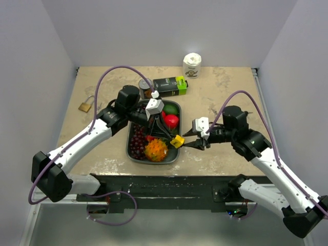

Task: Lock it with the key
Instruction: Adjust the lock, then place the lock at the center of the board.

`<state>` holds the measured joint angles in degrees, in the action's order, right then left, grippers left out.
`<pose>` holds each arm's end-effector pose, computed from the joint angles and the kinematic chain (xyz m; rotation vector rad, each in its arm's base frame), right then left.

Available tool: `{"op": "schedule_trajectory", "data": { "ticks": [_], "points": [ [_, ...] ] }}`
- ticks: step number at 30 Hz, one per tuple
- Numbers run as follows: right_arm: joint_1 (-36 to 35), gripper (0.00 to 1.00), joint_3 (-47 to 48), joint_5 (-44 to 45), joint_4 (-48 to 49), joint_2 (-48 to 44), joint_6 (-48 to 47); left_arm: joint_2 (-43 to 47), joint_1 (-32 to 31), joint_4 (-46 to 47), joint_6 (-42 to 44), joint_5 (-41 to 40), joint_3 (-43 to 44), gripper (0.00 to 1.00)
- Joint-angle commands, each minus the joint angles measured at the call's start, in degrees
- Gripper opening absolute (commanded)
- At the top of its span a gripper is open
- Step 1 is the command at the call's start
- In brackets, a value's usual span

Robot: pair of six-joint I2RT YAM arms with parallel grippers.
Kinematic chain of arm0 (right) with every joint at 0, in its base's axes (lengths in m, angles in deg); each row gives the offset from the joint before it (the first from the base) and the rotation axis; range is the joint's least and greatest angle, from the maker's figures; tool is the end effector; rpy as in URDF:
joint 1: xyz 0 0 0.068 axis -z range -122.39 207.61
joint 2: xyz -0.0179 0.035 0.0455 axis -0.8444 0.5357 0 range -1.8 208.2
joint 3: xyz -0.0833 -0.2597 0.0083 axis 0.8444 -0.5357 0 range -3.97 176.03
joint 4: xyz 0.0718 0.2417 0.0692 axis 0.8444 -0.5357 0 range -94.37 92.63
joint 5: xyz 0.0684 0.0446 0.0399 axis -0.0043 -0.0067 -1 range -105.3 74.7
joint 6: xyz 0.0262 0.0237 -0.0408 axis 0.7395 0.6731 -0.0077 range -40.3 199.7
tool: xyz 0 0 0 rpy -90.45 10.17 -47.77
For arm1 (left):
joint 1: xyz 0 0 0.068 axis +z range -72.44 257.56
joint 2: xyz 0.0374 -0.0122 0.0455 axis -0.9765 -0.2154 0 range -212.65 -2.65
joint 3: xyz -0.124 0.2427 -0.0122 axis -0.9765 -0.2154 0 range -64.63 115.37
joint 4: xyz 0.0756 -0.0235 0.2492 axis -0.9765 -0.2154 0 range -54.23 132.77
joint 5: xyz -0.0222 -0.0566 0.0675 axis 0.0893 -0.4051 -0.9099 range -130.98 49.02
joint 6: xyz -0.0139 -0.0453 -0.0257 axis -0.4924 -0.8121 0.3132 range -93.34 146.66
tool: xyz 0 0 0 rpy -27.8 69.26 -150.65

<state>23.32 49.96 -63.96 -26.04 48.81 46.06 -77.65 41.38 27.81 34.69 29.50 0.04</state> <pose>0.1350 0.1245 0.3498 -1.4919 1.2546 0.8540 0.2071 -0.1930 0.3470 1.4447 1.3846 -1.5331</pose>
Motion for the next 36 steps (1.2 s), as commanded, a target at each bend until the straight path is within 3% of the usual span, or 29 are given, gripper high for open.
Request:
{"op": "schedule_trajectory", "data": {
  "ticks": [1, 5, 8, 11, 18, 21, 24, 30, 36],
  "points": [
    [-0.5, 0.47, 2.9, 12.2, 11.1, 1.8, 2.1, 1.4, -1.7, 3.4, -4.3, 3.1, -1.4, 0.0],
    [-0.2, 0.6, 2.8, 20.3, 5.6, -0.2, 0.3, 2.3, 5.1, -4.8, -1.0, 3.0, -1.8, 0.0],
    [0.2, 0.73, 2.2, 22.5, 2.3, -1.8, 0.9, 2.1, 6.7, -6.6, -0.8, 2.0, -0.3, 0.0],
    [0.4, 0.79, 2.0, 24.2, -0.2, -3.1, 1.0, 0.7, 7.0, -7.2, -1.1, 0.3, 0.7, 0.0],
    [0.4, 0.87, 6.4, 29.7, -1.9, 3.8, 4.6, -1.7, 6.8, 8.0, -31.4, -13.4, 0.1, 0.0],
    [0.3, 0.91, 9.6, 31.5, -4.1, 7.5, 4.1, -3.2, 6.7, 7.9, -36.5, -19.2, 1.8, 0.0],
    [0.2, 0.93, 10.7, 27.9, -3.4, 8.5, 4.1, -4.2, 6.7, 9.0, -39.5, -20.6, 2.0, 0.0],
    [0.2, 0.92, 8.6, 19.6, -4.6, 6.2, -6.8, -2.9, 6.9, 28.8, -43.9, -2.6, -5.9, 0.0],
    [0.3, 0.92, 8.2, 16.7, -5.1, 5.3, -14.6, -4.0, 6.7, 30.6, -45.4, 1.4, -6.4, 0.0]
  ]
}}
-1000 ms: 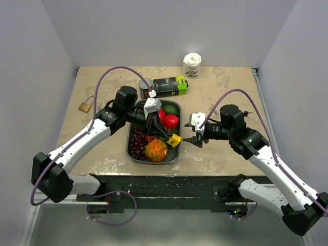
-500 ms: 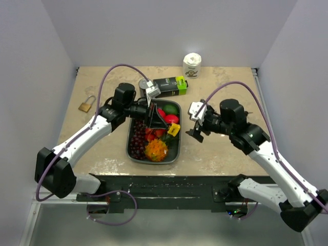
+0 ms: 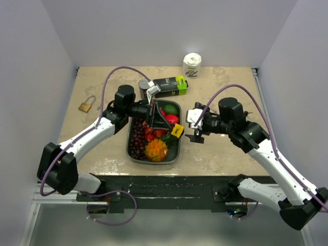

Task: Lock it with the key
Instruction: Place the lock at the center of the board.

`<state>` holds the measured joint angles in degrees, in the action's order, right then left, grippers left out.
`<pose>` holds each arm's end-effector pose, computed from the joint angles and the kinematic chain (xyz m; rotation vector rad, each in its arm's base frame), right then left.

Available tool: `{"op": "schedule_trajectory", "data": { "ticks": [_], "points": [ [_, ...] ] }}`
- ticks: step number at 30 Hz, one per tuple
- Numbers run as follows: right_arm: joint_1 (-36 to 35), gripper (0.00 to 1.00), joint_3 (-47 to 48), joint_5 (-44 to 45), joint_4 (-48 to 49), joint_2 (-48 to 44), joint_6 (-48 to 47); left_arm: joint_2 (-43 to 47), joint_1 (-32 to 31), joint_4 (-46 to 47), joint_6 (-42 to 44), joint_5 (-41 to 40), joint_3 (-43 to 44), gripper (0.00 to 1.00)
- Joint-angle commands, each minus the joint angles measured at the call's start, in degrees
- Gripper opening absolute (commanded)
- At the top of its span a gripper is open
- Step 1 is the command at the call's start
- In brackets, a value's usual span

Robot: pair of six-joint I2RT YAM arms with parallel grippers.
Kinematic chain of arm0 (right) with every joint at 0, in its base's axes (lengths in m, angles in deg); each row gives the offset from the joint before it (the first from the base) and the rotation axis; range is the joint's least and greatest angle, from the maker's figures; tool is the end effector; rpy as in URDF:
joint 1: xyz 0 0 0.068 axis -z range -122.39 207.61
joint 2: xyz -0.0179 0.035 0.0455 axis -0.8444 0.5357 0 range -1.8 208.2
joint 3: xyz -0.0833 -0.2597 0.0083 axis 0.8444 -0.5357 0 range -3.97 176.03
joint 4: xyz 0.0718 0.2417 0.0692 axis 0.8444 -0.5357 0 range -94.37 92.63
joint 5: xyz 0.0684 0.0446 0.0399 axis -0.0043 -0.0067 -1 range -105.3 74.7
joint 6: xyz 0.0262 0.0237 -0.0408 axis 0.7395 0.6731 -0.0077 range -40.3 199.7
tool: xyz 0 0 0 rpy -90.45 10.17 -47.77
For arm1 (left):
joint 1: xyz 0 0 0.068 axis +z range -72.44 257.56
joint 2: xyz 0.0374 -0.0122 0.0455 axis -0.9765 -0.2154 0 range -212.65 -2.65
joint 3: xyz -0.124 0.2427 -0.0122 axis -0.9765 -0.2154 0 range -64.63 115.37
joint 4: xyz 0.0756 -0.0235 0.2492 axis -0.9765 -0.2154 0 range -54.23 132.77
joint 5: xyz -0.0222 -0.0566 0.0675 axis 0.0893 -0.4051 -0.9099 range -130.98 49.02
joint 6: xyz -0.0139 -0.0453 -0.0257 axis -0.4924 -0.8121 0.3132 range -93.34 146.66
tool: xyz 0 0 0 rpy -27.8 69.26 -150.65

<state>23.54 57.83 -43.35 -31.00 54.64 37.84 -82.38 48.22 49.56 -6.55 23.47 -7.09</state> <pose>0.1606 0.1289 0.3662 -1.4693 1.3962 0.4181 0.2532 -0.1792 0.3126 0.8312 1.8923 -1.7408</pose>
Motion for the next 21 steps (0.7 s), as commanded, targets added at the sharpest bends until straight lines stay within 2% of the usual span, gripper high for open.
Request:
{"op": "schedule_trajectory", "data": {
  "ticks": [1, 6, 11, 16, 21],
  "points": [
    [0.1, 0.91, 0.3, -4.4, 0.1, -0.6, -7.3, 0.5, -0.1, 9.4, -4.2, 7.6, 0.7, 0.0],
    [0.1, 0.91, 0.7, -5.0, 0.8, 1.0, -5.6, -0.3, -0.3, 10.4, -5.1, 7.5, 1.4, 0.0],
    [0.0, 0.9, 1.0, -3.7, 4.7, 2.5, 1.8, -0.3, -0.6, 9.6, -5.6, 3.9, 1.4, 0.0],
    [0.1, 0.89, 1.7, -2.8, 7.2, 4.1, 7.7, -0.4, -1.9, 1.0, -0.1, -1.0, 3.8, 0.0],
    [0.0, 0.89, 2.4, -3.1, 10.6, 5.3, 11.8, -1.0, -4.1, -2.2, 3.8, -3.3, 5.0, 0.0]
  ]
}}
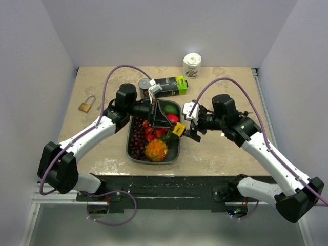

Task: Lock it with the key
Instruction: Place the lock at the center of the board.

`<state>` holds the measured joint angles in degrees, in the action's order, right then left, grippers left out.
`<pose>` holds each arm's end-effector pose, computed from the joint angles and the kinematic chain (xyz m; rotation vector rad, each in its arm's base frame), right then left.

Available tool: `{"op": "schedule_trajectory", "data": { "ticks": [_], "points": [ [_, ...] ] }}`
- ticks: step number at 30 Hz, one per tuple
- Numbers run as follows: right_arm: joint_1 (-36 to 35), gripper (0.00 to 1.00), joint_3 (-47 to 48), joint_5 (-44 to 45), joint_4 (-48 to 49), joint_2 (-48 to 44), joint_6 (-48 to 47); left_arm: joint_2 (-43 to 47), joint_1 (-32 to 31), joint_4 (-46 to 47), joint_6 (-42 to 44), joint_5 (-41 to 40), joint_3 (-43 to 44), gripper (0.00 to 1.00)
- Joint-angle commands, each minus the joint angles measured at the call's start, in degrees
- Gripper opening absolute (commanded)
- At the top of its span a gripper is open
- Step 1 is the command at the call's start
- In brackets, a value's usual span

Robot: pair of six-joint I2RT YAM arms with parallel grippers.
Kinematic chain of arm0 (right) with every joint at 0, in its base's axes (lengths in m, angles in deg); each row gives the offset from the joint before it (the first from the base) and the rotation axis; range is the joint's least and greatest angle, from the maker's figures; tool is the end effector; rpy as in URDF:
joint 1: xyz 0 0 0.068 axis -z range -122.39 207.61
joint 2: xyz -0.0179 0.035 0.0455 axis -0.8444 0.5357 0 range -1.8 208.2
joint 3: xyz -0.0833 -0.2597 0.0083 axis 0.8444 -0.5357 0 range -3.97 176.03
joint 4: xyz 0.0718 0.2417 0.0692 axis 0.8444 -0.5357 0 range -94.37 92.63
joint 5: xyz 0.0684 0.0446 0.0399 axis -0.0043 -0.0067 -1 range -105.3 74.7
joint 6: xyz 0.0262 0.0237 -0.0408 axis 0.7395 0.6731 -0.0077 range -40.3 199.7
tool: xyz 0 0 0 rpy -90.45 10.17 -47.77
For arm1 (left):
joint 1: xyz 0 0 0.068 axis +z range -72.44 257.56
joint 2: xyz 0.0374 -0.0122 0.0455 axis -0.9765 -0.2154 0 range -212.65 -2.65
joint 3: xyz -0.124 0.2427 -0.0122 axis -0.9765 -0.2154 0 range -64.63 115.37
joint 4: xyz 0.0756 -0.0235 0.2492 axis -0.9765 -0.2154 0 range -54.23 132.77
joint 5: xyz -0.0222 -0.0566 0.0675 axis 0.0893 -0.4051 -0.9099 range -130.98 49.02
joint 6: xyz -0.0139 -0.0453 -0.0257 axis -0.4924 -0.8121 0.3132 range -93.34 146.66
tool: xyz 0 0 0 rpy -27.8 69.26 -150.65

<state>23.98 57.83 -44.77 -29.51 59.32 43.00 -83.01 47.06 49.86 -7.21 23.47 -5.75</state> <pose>0.1787 0.1400 0.3527 -1.4344 1.5086 0.5104 0.2527 -0.1862 0.3177 0.8517 1.8798 -1.7554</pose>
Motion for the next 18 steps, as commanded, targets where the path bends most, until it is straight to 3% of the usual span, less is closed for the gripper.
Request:
{"op": "schedule_trajectory", "data": {
  "ticks": [1, 10, 18],
  "points": [
    [-0.5, 0.89, 2.5, -1.7, 10.4, 0.9, 8.7, -0.3, -3.9, -3.7, 5.1, -3.9, 3.8, 0.0],
    [-0.4, 0.87, 1.1, 0.0, 16.2, 0.4, 12.5, -0.8, -5.5, -4.7, 6.5, -3.9, 2.4, 0.0],
    [-0.4, 0.91, -0.5, 2.9, 6.3, -2.4, 4.0, 0.6, 0.0, -1.3, 2.4, -6.6, 2.9, 0.0]
  ]
}}
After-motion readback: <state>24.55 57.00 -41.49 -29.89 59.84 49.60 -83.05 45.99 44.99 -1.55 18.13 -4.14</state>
